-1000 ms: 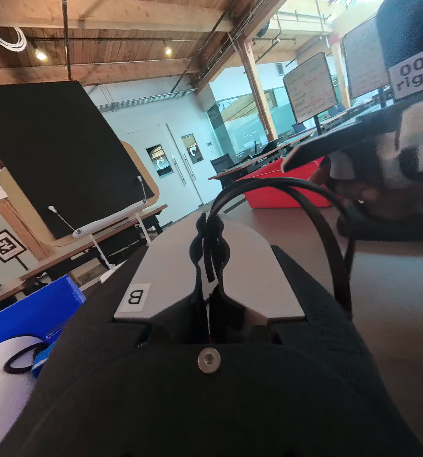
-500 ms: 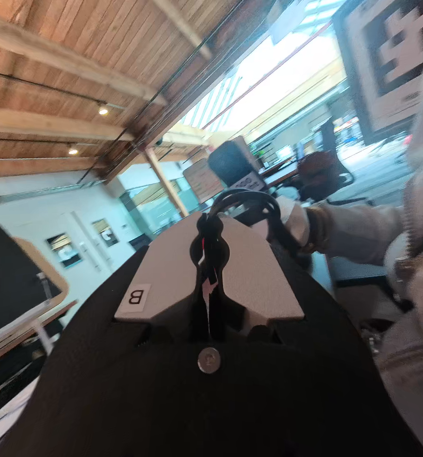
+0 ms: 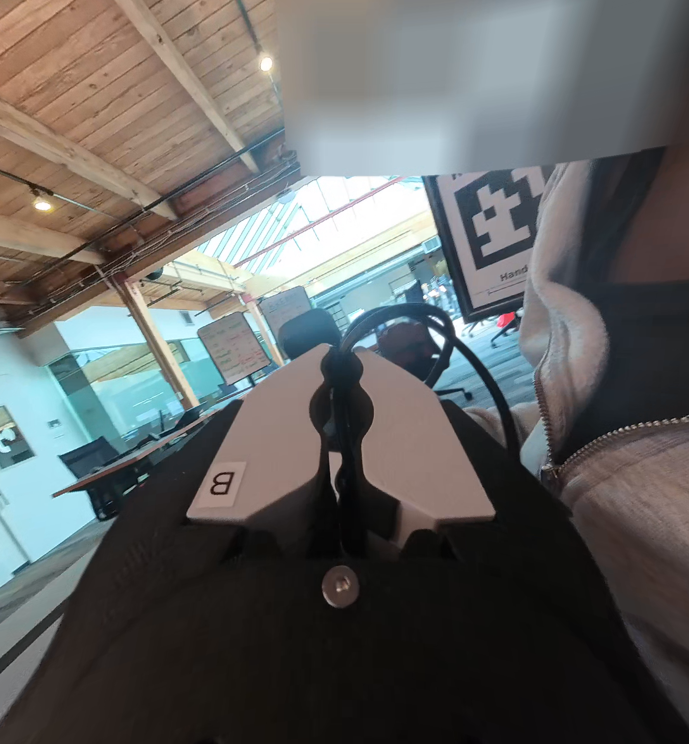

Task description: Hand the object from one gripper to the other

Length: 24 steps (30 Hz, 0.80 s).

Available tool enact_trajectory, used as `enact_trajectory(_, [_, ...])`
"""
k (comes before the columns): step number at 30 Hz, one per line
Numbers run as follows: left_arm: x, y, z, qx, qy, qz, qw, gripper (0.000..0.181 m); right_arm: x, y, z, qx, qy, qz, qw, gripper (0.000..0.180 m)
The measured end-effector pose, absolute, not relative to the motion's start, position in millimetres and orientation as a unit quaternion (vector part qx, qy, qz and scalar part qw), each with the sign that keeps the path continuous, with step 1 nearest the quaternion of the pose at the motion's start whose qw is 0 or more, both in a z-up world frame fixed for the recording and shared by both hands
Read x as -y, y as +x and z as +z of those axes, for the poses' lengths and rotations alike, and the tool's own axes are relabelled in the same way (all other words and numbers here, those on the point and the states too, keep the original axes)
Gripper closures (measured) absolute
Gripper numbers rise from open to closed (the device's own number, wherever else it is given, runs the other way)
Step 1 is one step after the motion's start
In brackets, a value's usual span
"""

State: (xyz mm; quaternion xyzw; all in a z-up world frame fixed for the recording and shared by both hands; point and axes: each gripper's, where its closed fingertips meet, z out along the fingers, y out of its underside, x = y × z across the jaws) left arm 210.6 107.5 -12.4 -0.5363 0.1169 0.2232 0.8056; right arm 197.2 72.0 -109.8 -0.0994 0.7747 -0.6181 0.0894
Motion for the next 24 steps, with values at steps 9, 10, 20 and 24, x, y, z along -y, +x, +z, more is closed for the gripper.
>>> enact_trajectory(9, [-102.6, 216.1, -3.4, -0.12, -0.5, 0.179, 0.839, 0.175, -73.3, 204.6, -113.4, -0.771, -0.128, -0.615, 0.099, 0.149])
enact_trajectory(10, [-103.0, 217.1, -2.8, -0.121, -0.497, 0.175, 0.841, 0.175, -72.6, 206.6, -114.5, -0.771, -0.134, -0.614, 0.1, 0.149])
enact_trajectory(20, [-86.0, 209.6, 2.3, -0.095, -0.475, 0.199, 0.852, 0.175, -76.6, 204.2, -108.1, -0.761, -0.146, -0.626, 0.088, 0.174])
enact_trajectory(24, [-76.1, 196.2, 1.0, -0.057, -0.48, 0.237, 0.843, 0.174, -79.0, 189.5, -101.9, -0.758, -0.117, -0.639, 0.059, 0.174])
